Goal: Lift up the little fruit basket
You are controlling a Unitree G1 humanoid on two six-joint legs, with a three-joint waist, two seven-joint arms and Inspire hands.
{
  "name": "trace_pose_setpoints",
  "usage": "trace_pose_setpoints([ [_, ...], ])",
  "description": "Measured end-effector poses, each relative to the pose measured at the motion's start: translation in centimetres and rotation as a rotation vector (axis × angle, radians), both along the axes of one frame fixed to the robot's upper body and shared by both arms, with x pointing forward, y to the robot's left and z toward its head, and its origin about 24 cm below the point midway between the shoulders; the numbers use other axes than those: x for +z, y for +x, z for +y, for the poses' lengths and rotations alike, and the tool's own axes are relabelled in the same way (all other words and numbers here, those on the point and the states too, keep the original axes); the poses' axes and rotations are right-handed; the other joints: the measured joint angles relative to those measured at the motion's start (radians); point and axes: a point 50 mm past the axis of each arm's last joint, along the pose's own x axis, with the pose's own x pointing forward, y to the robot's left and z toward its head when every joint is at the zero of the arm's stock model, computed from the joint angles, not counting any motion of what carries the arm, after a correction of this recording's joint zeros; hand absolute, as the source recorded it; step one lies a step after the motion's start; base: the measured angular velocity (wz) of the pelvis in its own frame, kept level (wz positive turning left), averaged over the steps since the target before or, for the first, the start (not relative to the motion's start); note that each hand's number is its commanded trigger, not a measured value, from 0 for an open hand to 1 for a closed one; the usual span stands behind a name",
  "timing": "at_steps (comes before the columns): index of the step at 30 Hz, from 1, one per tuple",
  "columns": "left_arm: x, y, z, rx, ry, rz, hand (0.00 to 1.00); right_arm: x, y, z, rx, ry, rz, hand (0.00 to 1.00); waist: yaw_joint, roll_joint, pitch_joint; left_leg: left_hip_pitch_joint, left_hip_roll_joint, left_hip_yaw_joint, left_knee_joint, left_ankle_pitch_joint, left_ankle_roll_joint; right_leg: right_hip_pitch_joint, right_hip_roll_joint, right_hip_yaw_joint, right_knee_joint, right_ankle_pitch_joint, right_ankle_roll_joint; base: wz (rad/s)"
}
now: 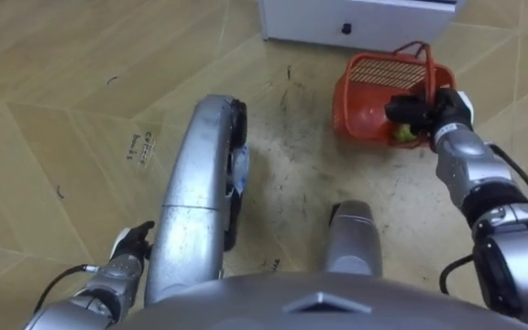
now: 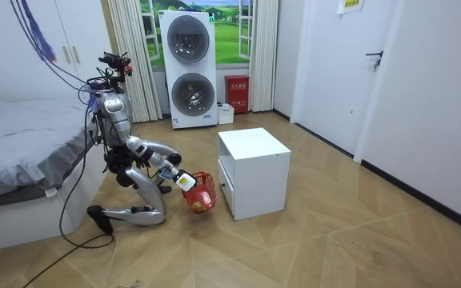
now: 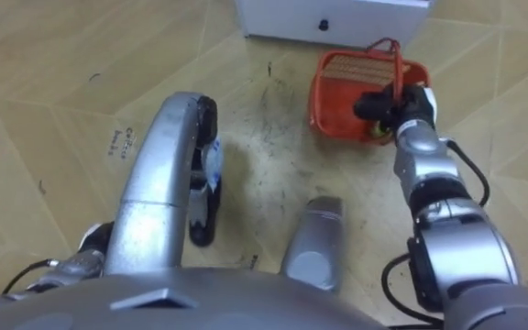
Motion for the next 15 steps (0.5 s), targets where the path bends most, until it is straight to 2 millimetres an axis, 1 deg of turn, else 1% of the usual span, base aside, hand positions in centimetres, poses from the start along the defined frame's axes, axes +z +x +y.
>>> trace_pose_setpoints([
  [1,0.1,0.5,0.1,0.008,0.006,-0.016,0.00,0.0,-0.1,0.6,0.016,-0.002,-0.011,1.00,-0.012,0.004,-0.0023,0.002,0.000,-0.001,0.000,-0.002,0.004,0.006,0.003,-0.004,-0.007,-0.001,-0.001,0.07],
  [2,0.2,0.8,0.0,0.009,0.010,-0.027,0.00,-0.1,-0.2,0.9,0.022,-0.002,-0.012,1.00,-0.019,0.005,-0.0028,0.004,0.000,-0.001,0.000,-0.002,0.005,0.012,0.005,-0.006,-0.013,-0.002,-0.003,0.03],
  [3,0.4,1.4,0.1,0.016,0.009,-0.053,0.00,-0.3,-0.4,1.4,0.036,-0.005,-0.010,1.00,-0.027,0.010,-0.0069,0.005,0.003,-0.003,0.000,-0.004,0.008,0.014,0.016,-0.005,-0.025,-0.004,-0.006,-0.04],
  [4,0.6,2.0,0.1,0.018,0.008,-0.072,0.00,-0.3,-0.5,1.6,0.052,-0.015,-0.013,1.00,-0.031,0.018,-0.0099,0.007,0.008,-0.007,-0.002,-0.005,0.011,0.014,0.032,0.001,-0.042,-0.008,0.000,-0.11],
  [5,0.7,2.3,0.1,0.017,0.009,-0.078,0.00,-0.3,-0.5,1.7,0.063,-0.022,-0.012,1.00,-0.032,0.020,-0.0112,0.011,0.010,-0.009,-0.004,-0.004,0.012,0.015,0.038,0.007,-0.054,-0.011,-0.001,-0.29],
  [6,0.8,2.7,0.1,0.017,0.011,-0.090,0.00,-0.4,-0.5,2.1,0.083,-0.036,-0.008,1.00,-0.031,0.020,-0.0118,0.024,0.018,-0.010,-0.010,-0.001,0.019,0.015,0.060,0.027,-0.079,-0.013,-0.002,-0.43],
  [7,0.8,2.8,0.2,0.017,0.015,-0.094,0.00,-0.3,-0.4,2.5,0.102,-0.045,-0.015,1.00,-0.035,0.023,-0.0137,0.037,0.029,-0.009,-0.021,0.005,0.031,0.014,0.075,0.040,-0.115,-0.013,-0.002,-0.45],
  [8,0.8,2.8,0.2,0.023,0.015,-0.096,0.00,-0.2,-0.2,2.7,0.108,-0.047,-0.022,1.00,-0.039,0.025,-0.0149,0.043,0.033,-0.010,-0.029,0.010,0.039,0.013,0.084,0.045,-0.136,-0.013,-0.002,-0.45],
  [9,0.9,2.9,0.3,0.033,0.014,-0.099,0.00,0.0,-0.1,3.1,0.123,-0.062,-0.031,1.00,-0.043,0.032,-0.0177,0.057,0.045,-0.013,-0.048,0.023,0.055,0.014,0.107,0.051,-0.191,-0.013,-0.002,-0.51],
  [10,0.9,2.9,0.4,0.037,0.015,-0.103,0.00,0.1,0.1,3.3,0.131,-0.075,-0.036,1.00,-0.038,0.035,-0.0185,0.069,0.065,-0.017,-0.061,0.056,0.079,0.018,0.128,0.066,-0.261,-0.013,-0.001,-0.64],
  [11,0.9,2.8,0.4,0.040,0.016,-0.100,0.00,0.1,0.2,3.4,0.138,-0.079,-0.038,1.00,-0.032,0.036,-0.0172,0.073,0.081,-0.017,-0.055,0.094,0.091,0.031,0.140,0.074,-0.299,-0.013,-0.001,-0.77],
  [12,0.7,1.9,0.5,0.042,0.015,-0.079,0.00,-0.1,-0.1,3.8,0.151,-0.082,-0.023,1.00,-0.024,0.038,-0.0053,0.059,0.079,0.008,-0.037,0.167,0.106,0.094,0.149,0.075,-0.392,-0.013,-0.001,-0.05],
  [13,0.8,2.6,-0.1,0.002,0.000,-0.095,0.00,0.0,-0.8,2.6,0.116,-0.100,-0.031,1.00,-0.035,0.023,-0.0117,0.042,0.017,0.138,-0.210,0.134,0.145,0.156,0.134,0.075,-0.488,-0.018,0.012,0.36],
  [14,0.9,3.0,-0.5,-0.009,-0.014,-0.115,0.00,0.3,-0.9,1.6,0.097,-0.123,-0.038,1.00,-0.046,0.032,-0.0255,0.044,0.000,0.203,-0.334,0.167,0.166,0.175,0.143,0.077,-0.528,-0.018,0.013,0.60],
  [15,1.0,3.3,-0.5,-0.005,-0.015,-0.140,0.00,0.8,-0.6,0.8,0.077,-0.138,-0.054,1.00,-0.029,0.049,-0.0389,0.058,0.023,0.234,-0.381,0.171,0.272,0.182,0.141,0.073,-0.609,-0.006,0.031,-0.04],
])
